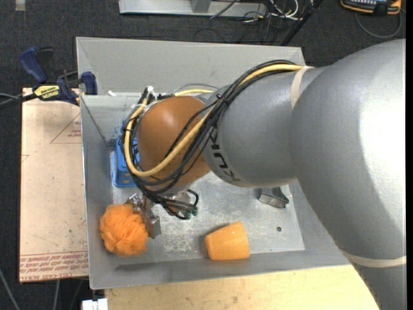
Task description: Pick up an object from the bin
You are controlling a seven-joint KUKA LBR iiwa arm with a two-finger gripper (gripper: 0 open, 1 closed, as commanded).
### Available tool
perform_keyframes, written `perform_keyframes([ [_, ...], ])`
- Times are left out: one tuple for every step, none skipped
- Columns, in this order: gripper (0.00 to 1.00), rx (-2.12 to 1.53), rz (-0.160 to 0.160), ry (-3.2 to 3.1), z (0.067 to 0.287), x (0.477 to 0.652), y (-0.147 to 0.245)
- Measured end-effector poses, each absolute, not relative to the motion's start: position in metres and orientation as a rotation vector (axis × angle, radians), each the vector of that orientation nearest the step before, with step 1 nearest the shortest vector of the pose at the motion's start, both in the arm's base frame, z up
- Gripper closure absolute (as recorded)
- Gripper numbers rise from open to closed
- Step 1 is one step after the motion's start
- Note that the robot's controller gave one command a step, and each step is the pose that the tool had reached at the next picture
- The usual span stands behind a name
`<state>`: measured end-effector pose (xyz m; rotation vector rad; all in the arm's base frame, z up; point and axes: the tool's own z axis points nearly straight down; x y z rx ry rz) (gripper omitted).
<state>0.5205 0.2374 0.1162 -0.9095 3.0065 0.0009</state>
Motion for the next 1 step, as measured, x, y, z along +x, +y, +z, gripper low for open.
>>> perform_keyframes([
  [1.0, -1.006, 0.003, 2.963, 0.2734, 0.5058, 0.2233],
])
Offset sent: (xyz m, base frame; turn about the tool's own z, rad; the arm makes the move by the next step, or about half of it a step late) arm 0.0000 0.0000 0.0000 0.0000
